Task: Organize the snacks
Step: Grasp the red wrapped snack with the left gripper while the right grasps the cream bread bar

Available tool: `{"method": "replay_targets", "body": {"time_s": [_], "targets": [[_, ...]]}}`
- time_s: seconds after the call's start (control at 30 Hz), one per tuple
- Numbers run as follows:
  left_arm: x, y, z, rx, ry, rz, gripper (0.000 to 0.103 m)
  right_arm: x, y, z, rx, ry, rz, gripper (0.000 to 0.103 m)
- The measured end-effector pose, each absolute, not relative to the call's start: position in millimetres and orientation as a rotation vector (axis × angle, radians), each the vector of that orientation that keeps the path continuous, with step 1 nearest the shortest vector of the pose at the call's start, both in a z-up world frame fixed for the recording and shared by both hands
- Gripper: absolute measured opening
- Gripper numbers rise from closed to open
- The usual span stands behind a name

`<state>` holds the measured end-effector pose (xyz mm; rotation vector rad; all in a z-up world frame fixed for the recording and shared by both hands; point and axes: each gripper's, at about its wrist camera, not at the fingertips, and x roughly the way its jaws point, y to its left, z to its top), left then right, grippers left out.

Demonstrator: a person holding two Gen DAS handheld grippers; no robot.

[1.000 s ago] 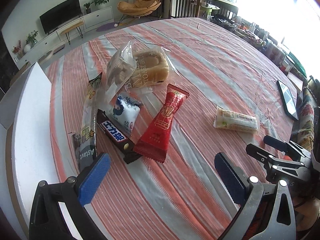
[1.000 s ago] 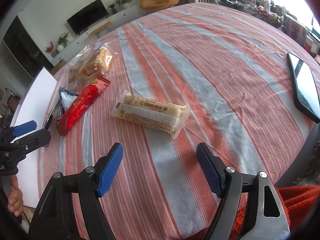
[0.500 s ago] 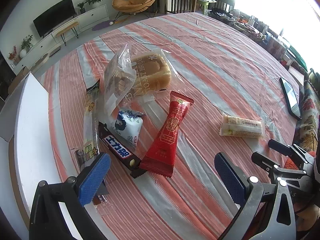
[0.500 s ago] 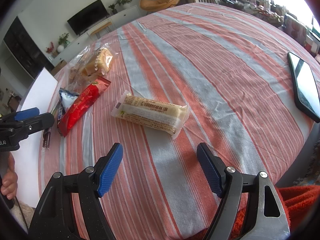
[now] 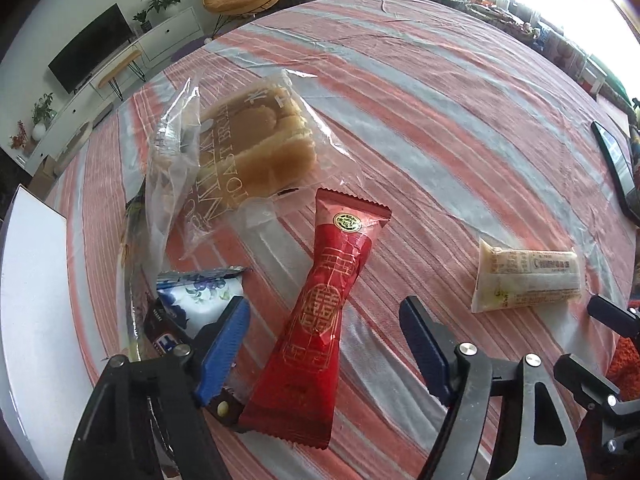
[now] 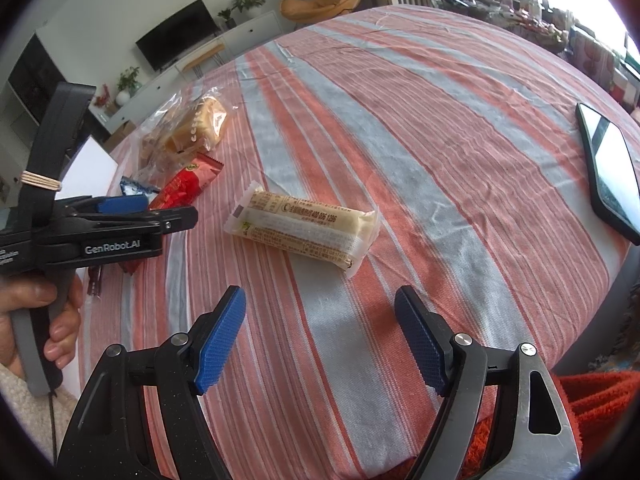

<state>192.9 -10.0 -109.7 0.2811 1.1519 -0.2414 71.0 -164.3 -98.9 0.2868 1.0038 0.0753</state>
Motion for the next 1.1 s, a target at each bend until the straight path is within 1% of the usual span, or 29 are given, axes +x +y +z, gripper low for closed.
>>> {"method": "replay_targets", "body": {"time_s": [0.07,0.13,0.17,0.2,0.27,0.33,0.37,0.57,0.8,1.0,1.1], "targets": [[193,-11,-112,0.278,1.153,-0.234,0.067,71,-165,-99,0.287,1.004,0.076,0.08],[192,-9,-110,0.26,1.148,-0.234,0.059,71,-164,-99,0.285,1.004,0.075,0.08],[192,-8,-110,0.253,1.145,-0.237,0.05,71,-164,-99,0.286,1.004,0.075,0.08],[191,-8,-109,0.248,1.143,-0.24,0.039,71,-165,-99,0.286,1.004,0.075,0.08],[188,-9,-108,0.247,1.141,-0.242,0.023,71,-165,-99,0.288,1.003,0.076,0.08],[185,-10,-107,0.242,1.13,-0.243,0.02,71,-164,-99,0.29,1.003,0.077,0.08],[183,-10,-105,0.236,1.124,-0.245,0.016,71,-165,-99,0.292,1.002,0.078,0.08],[163,0,-86,0.159,1.076,-0.245,0.015,71,-165,-99,0.294,1.002,0.079,0.08],[131,16,-68,0.028,1.061,-0.265,0.015,71,-165,-99,0.289,1.003,0.078,0.08],[103,19,-52,-0.015,1.032,-0.298,0.015,71,-165,-99,0.295,1.002,0.08,0.08],[90,23,-37,-0.041,1.005,-0.314,0.015,68,-176,-95,0.38,0.979,0.131,0.08]]}}
